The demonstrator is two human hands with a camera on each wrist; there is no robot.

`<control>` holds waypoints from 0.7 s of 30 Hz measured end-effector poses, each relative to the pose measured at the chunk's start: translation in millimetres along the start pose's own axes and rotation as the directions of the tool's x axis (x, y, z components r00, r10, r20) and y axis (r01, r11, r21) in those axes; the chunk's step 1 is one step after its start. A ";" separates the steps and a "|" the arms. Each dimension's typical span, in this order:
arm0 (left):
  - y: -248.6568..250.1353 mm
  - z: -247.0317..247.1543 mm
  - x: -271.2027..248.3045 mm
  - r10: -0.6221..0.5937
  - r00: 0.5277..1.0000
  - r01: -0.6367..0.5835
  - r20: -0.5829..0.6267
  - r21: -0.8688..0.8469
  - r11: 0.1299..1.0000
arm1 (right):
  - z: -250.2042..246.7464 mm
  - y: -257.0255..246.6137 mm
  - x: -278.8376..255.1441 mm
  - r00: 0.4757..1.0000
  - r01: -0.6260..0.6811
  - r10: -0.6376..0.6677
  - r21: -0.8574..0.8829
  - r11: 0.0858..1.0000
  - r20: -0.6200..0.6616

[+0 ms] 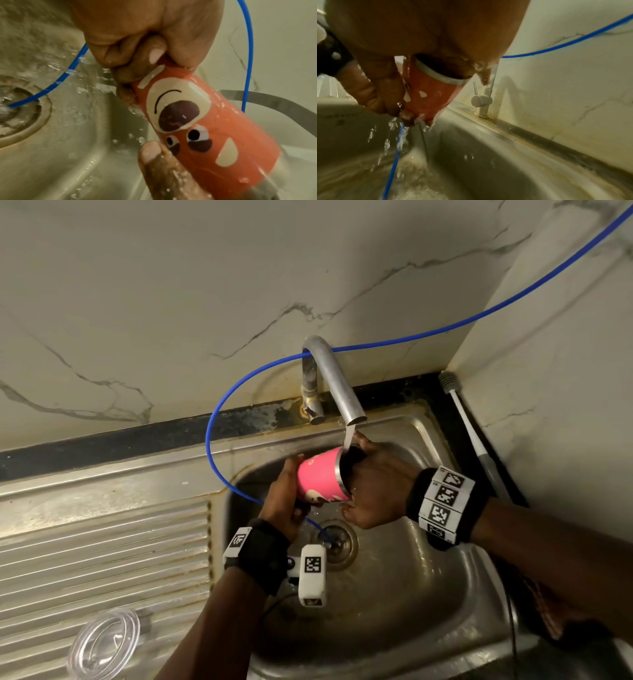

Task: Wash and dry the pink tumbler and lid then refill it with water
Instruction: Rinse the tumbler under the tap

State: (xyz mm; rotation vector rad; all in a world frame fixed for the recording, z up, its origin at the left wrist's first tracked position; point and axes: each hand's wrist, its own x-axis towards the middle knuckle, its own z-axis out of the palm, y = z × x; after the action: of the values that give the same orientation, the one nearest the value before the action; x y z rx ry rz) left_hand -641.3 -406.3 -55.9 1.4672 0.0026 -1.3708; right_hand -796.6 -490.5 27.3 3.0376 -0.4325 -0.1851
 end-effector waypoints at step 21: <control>-4.8 14.9 -8.3 -0.113 0.992 0.119 0.051 -0.147 0.982 | -14.0 -3.2 15.5 0.886 -0.463 0.199 0.820 0.338 0.418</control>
State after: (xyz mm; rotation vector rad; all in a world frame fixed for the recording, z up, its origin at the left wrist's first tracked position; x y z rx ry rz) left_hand -657.6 -409.0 -49.6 1.3290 0.1633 -1.4633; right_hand -779.1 -491.1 39.1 3.8169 -1.7225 -0.4259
